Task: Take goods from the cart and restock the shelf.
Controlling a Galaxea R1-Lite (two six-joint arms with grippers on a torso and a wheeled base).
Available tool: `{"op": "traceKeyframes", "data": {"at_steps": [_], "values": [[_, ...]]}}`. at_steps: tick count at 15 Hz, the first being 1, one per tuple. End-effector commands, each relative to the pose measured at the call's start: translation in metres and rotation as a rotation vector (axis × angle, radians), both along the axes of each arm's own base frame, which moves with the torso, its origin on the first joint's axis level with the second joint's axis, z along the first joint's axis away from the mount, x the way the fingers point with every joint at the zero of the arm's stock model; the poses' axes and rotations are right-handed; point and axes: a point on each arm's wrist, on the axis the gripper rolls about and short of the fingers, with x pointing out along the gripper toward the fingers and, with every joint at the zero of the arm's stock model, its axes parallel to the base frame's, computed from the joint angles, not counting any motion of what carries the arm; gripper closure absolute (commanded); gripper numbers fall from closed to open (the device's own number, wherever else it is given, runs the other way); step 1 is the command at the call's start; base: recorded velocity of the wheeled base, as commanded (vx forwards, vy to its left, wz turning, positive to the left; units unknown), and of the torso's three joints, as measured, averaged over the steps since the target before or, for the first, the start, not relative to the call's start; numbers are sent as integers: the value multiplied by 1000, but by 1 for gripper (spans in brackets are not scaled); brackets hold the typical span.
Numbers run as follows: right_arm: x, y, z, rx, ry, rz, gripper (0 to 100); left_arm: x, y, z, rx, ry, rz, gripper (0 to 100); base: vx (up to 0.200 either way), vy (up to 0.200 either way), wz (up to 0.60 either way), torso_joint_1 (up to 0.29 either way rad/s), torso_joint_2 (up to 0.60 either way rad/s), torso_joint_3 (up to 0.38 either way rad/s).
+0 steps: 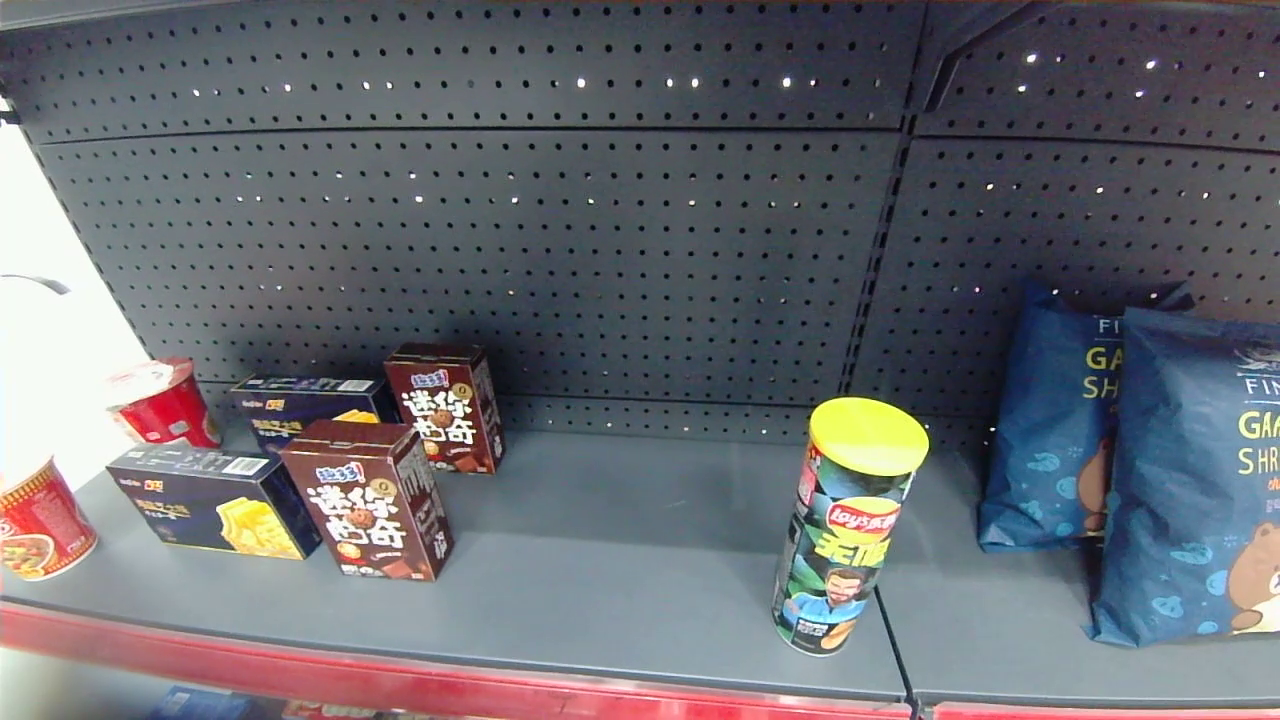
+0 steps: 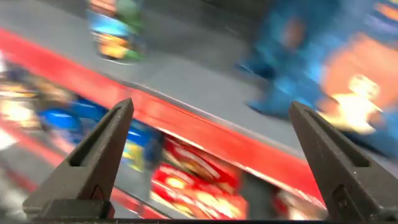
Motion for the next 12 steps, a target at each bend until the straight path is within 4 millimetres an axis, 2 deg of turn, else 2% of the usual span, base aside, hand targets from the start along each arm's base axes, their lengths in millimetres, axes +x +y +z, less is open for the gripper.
{"op": "traceKeyframes", "data": {"at_steps": [1,3,9,12], "values": [[-2,-3,0,20,-34,120,0,2,0,-4,2,-3,2,100,0,0,0,0,0,0],[-4,-3,-1,11,-14,235,0,3,0,-5,9,-13,9,100,0,0,0,0,0,0],[-4,-2,-1,16,-8,210,0,3,0,1,1,-59,-6,100,0,0,0,0,0,0],[-4,-2,-1,17,-7,224,0,1,-2,7,-2,-86,-87,100,0,0,0,0,0,0]]}}
